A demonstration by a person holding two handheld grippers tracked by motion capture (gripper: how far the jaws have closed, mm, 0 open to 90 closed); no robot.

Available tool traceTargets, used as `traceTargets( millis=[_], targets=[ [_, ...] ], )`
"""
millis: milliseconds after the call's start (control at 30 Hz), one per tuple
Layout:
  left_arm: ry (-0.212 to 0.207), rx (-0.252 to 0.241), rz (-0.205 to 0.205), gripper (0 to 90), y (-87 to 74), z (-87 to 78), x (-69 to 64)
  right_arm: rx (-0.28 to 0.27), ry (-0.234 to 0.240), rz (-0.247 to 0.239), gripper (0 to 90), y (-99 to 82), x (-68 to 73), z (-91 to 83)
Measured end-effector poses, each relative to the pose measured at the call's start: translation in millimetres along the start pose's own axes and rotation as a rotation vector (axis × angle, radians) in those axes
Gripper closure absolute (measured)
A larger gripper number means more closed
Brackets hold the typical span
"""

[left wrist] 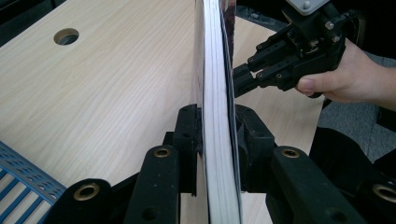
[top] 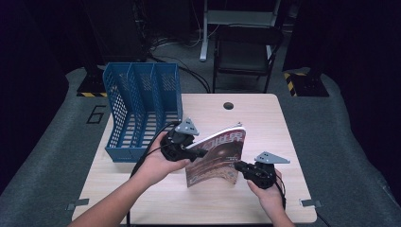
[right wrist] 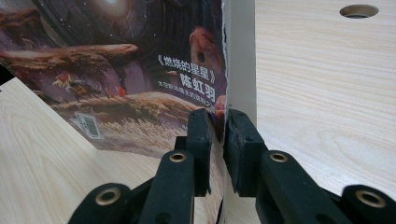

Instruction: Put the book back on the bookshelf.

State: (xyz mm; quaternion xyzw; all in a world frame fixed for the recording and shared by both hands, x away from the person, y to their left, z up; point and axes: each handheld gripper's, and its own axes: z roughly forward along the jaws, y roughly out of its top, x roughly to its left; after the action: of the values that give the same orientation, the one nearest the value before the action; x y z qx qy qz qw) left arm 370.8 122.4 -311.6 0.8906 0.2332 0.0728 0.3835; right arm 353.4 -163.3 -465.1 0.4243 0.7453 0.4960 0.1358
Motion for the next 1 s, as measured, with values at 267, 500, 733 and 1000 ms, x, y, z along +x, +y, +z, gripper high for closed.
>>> traceTargets(
  millis=[267, 500, 733, 1000],
  targets=[
    [-0.012, 0.022, -0.009, 73.0, 12.3, 3.8, 2.6, -0.004, 0.003, 0.0, 79.9, -0.4, -0.5, 0.0],
    [0.001, 0.049, 0.01, 74.1, 20.6, 6.2, 1.9, -0.005, 0.003, 0.005, 79.9, -0.2, -0.4, 0.3],
    [0.0, 0.105, 0.04, 75.1, 29.8, 9.2, 2.6, -0.005, 0.011, 0.01, 79.8, -0.1, -0.7, 0.2],
    [-0.007, 0.15, 0.051, 78.3, 36.1, 14.6, 3.3, -0.002, 0.012, 0.018, 79.8, -0.2, -0.8, -0.1]
  ],
)
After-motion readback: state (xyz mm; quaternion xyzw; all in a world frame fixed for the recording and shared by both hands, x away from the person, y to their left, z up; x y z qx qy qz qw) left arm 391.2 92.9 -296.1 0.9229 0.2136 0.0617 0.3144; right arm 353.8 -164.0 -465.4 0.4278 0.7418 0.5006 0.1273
